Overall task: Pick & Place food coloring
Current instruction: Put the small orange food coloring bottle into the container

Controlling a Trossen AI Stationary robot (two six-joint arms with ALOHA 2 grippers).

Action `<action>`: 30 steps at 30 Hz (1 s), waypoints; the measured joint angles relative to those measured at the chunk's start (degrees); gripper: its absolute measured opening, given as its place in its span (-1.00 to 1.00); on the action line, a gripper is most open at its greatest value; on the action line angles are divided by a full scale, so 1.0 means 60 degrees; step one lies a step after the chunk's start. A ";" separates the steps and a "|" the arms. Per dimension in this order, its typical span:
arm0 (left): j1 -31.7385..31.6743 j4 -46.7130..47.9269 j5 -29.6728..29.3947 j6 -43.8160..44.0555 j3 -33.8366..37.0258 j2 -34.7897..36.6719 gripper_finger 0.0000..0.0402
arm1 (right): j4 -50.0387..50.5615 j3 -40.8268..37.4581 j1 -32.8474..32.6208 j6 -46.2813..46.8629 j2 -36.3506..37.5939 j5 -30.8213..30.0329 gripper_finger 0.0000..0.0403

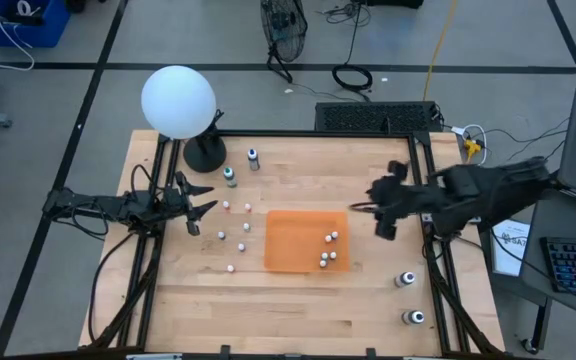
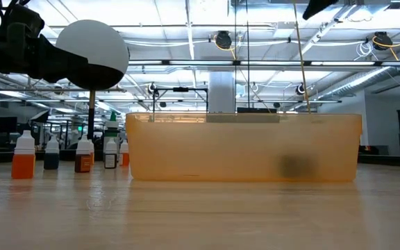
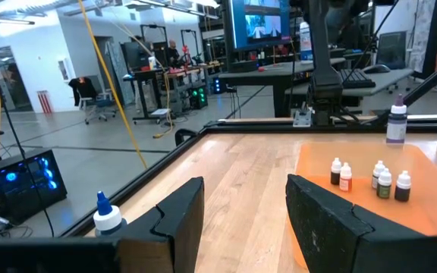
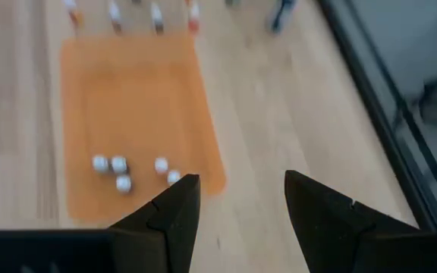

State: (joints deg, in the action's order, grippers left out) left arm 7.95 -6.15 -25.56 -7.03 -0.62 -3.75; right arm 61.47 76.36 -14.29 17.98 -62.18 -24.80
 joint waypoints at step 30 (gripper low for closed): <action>0.0003 -0.0043 0.0081 0.1001 0.0000 -0.0053 -0.07 | -0.8638 -1.0415 0.0697 -0.1935 1.0173 0.0673 -0.09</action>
State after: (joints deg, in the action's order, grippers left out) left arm 7.97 -6.41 -25.07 -1.02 -0.62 -4.06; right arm 9.65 13.87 -10.11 6.37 -1.14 -20.77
